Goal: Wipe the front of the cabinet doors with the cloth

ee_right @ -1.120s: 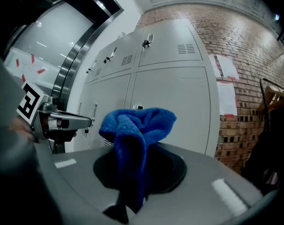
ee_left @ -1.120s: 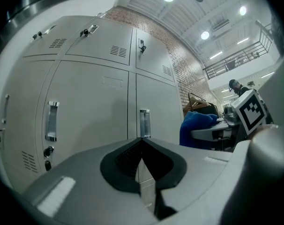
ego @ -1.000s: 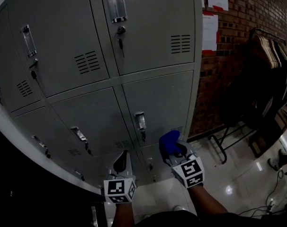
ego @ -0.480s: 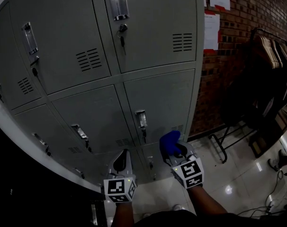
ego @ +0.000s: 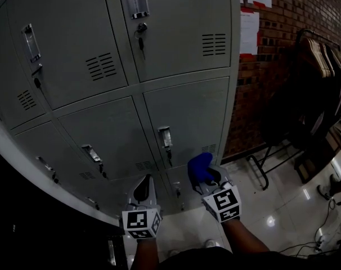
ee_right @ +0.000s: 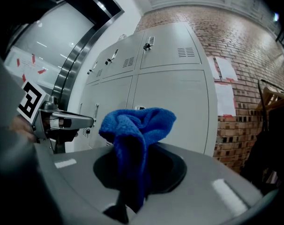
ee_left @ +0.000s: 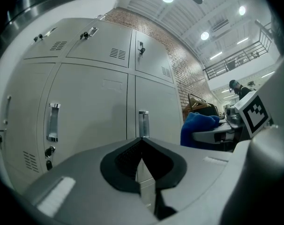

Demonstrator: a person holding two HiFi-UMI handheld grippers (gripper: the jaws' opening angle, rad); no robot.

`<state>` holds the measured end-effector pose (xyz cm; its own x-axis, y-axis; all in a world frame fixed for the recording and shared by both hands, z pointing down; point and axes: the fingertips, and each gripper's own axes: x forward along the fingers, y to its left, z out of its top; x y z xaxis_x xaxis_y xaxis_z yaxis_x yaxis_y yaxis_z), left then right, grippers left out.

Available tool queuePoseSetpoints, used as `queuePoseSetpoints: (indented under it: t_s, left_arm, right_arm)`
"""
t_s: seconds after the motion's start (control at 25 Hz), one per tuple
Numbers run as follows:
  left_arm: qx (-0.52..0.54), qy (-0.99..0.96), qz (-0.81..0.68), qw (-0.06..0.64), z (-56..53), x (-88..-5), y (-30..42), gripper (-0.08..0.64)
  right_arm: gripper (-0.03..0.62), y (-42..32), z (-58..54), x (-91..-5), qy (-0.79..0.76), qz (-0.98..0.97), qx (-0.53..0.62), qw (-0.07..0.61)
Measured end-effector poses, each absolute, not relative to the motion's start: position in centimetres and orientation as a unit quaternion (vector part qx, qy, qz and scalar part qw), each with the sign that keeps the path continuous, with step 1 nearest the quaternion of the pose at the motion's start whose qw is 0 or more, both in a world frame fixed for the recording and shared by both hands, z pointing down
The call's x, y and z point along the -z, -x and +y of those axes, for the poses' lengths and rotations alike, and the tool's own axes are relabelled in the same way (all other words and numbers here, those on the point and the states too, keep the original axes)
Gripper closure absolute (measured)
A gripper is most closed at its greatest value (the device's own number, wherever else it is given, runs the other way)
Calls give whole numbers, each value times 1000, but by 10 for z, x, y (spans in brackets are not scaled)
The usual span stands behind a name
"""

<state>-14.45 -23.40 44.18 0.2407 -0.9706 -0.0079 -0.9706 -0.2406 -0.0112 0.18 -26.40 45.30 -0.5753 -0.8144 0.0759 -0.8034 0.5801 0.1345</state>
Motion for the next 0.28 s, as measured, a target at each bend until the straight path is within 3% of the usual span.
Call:
queuePoseSetpoints:
  t_s: [0.28]
  left_arm:
    - [0,787,616,7,-234,-442,145,546]
  right_arm:
    - [538,0,-263,-453,-455,-887,45,62]
